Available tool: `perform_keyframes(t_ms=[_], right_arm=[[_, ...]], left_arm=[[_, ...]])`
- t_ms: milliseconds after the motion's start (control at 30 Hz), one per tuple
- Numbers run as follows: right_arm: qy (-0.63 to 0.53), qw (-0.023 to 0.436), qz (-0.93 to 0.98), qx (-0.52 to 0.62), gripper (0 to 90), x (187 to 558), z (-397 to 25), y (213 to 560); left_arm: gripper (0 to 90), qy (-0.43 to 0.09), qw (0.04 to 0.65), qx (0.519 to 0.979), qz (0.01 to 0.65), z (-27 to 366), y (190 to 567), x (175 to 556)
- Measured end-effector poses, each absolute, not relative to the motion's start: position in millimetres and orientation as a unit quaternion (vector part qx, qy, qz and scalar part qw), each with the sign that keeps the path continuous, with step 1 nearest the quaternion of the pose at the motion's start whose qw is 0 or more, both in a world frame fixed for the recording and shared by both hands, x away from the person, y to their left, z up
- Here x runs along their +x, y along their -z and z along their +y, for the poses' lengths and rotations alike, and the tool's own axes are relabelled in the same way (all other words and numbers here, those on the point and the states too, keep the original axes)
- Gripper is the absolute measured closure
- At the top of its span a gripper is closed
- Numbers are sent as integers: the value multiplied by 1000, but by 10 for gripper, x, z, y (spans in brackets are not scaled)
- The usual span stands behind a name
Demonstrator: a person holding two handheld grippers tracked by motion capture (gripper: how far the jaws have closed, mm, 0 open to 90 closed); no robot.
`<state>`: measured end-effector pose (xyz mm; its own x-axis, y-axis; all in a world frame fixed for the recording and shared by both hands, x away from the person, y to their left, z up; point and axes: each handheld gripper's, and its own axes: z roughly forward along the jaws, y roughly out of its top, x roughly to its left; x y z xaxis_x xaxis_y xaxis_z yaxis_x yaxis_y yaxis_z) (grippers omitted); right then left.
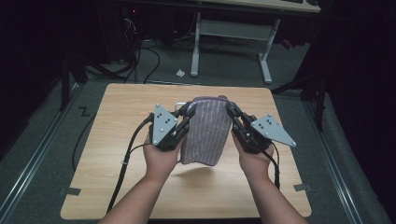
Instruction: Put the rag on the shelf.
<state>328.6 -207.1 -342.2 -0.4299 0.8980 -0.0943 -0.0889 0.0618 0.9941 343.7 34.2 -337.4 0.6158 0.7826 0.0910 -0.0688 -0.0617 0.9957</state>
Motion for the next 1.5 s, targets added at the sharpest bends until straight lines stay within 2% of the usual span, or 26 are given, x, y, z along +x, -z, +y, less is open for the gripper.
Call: perform_keyframes(t_ms=[200, 433, 933, 1067, 1167, 1333, 1500], right_arm=[[-598, 409, 598, 341, 847, 3376, -2066, 3350], [-591, 410, 602, 347, 847, 3557, -2037, 3309], [-595, 386, 594, 379, 847, 4304, -1987, 3210], [-587, 382, 602, 383, 847, 4526, -1966, 3173], [-568, 397, 612, 381, 847, 4721, -1928, 3167], [-543, 395, 628, 393, 846, 4977, -1927, 3248], [-509, 386, 652, 408, 838, 5207, -1938, 3358]], left_arm=[[801, -342, 624, 646, 275, 353, 3352, 3519], [802, -342, 603, 665, 278, 370, 3333, 3812], [801, -341, 593, 660, 311, 369, 3204, 4559], [801, -348, 572, 668, 324, 354, 3200, 4785], [800, -348, 571, 665, 332, 356, 3165, 4899], [797, -353, 552, 672, 345, 315, 3175, 5106], [790, -322, 533, 687, 376, 259, 3310, 5314]])
